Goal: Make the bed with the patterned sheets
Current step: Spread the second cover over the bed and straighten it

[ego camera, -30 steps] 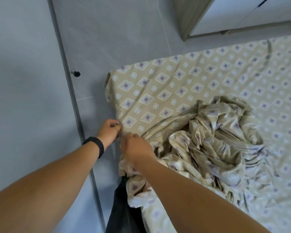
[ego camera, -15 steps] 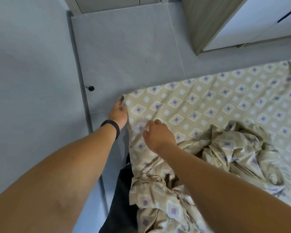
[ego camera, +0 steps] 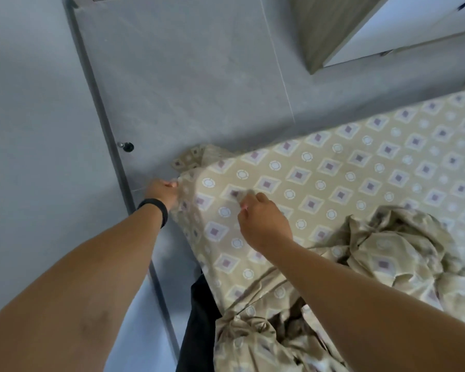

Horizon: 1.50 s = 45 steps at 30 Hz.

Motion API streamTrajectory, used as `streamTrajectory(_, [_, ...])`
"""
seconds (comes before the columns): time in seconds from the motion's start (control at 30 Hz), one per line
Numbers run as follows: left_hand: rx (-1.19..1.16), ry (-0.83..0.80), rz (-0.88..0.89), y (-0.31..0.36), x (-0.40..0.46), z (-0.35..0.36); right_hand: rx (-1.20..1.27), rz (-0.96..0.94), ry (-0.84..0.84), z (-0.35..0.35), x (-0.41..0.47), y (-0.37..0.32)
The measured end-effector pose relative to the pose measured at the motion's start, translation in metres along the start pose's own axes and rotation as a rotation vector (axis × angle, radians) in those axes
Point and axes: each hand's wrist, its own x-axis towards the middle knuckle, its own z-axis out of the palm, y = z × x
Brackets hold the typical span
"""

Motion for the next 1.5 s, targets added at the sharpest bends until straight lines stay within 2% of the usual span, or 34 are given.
streamTrajectory(0.07, [0.030,-0.027,0.013,0.009,0.002,0.015,0.016,-0.007,0.038,-0.002,0.001,0.007])
streamTrajectory(0.17, [-0.072,-0.123,0.000,0.022,-0.013,0.032,0.037,0.042,0.059,-0.007,-0.008,0.018])
streamTrajectory(0.37, [0.113,-0.137,0.087,0.033,-0.082,-0.001,-0.040,0.027,-0.005,-0.042,-0.060,0.012])
streamTrajectory(0.53, [0.162,-0.152,0.149,0.033,-0.169,-0.006,0.021,0.017,0.044,-0.075,-0.135,0.004])
streamTrajectory(0.6, [0.270,-0.112,0.214,0.022,-0.198,-0.001,0.078,0.064,0.078,-0.075,-0.164,0.017])
streamTrajectory(0.67, [0.487,-0.088,0.344,0.006,-0.228,0.014,0.151,0.137,0.106,-0.066,-0.204,0.043])
streamTrajectory(0.73, [0.565,-0.235,0.467,-0.007,-0.282,0.049,0.212,0.227,0.129,-0.052,-0.260,0.091])
streamTrajectory(0.8, [0.507,-0.465,0.476,-0.027,-0.327,0.079,0.238,0.271,0.153,-0.033,-0.303,0.123])
streamTrajectory(0.87, [0.474,-0.686,0.399,-0.047,-0.390,0.117,0.261,0.346,0.199,-0.022,-0.360,0.163])
streamTrajectory(0.9, [0.455,-0.718,0.319,-0.054,-0.402,0.124,0.267,0.362,0.215,-0.019,-0.372,0.171])
streamTrajectory(0.97, [0.489,-0.695,0.287,-0.060,-0.448,0.158,0.380,0.460,0.326,-0.020,-0.423,0.206])
streamTrajectory(1.1, [0.644,-0.519,0.423,-0.052,-0.518,0.182,0.559,0.581,0.446,-0.006,-0.504,0.252])
streamTrajectory(1.2, [0.635,-0.672,0.477,-0.042,-0.584,0.183,0.743,0.613,0.479,0.003,-0.557,0.270])
streamTrajectory(1.23, [0.622,-0.742,0.482,-0.041,-0.577,0.194,0.769,0.586,0.464,0.003,-0.553,0.274])
streamTrajectory(1.33, [0.657,-0.877,0.522,-0.029,-0.660,0.191,0.825,0.467,0.416,-0.010,-0.584,0.282])
streamTrajectory(1.43, [0.674,-0.922,0.685,-0.021,-0.760,0.154,0.848,0.402,0.481,-0.028,-0.613,0.288])
streamTrajectory(1.5, [0.601,-0.911,0.724,-0.013,-0.778,0.144,0.863,0.367,0.562,-0.045,-0.630,0.292])
